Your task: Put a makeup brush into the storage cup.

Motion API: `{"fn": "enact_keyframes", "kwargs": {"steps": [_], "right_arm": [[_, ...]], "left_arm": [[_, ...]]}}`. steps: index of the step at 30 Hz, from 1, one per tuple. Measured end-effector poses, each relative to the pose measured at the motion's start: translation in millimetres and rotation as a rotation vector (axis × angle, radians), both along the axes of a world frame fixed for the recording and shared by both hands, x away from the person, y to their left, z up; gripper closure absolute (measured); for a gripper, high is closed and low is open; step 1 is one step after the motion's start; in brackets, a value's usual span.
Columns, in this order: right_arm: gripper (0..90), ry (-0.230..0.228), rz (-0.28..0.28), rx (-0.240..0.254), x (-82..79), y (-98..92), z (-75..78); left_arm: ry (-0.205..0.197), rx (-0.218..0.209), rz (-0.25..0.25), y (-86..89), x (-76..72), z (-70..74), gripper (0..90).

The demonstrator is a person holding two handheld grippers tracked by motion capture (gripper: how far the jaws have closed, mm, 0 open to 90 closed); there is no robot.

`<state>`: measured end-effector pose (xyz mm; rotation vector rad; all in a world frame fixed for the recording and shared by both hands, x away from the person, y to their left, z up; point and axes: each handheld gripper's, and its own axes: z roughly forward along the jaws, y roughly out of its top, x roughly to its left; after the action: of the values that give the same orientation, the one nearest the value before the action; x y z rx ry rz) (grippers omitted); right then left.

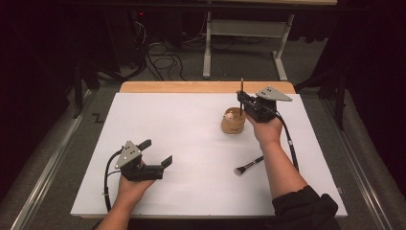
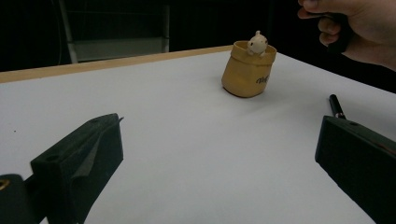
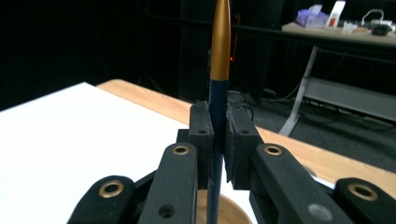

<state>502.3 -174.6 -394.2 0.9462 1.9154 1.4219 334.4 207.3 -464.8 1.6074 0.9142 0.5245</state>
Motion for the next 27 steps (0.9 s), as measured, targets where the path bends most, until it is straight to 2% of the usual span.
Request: {"fn": "enact_keyframes", "kwargs": {"steps": [3, 7, 14, 20, 27], "right_arm": [[84.3, 0.022, -0.005, -0.029, 2.4, 1.2, -6.2], [84.3, 0.052, -0.006, -0.041, 4.9, 2.0, -12.5], [84.2, 0.070, -0.001, -0.062, 3.7, 5.1, -25.1], [84.2, 0.109, -0.008, -0.061, 3.5, 2.8, -34.9], [84.2, 0.119, -0.015, -0.055, 2.7, -0.3, -44.4]], "left_arm": [[-0.002, 0.000, 0.001, 0.5, -0.2, 0.0, 2.1], [-0.001, -0.007, 0.003, 1.7, -0.3, 0.3, 2.2], [-0.001, -0.009, 0.003, 2.1, -0.7, 0.5, 2.2], [0.001, -0.001, -0.001, 1.9, -0.5, 0.0, 2.2], [-0.001, 0.000, 0.000, 1.4, -0.7, -0.3, 2.2]]}}
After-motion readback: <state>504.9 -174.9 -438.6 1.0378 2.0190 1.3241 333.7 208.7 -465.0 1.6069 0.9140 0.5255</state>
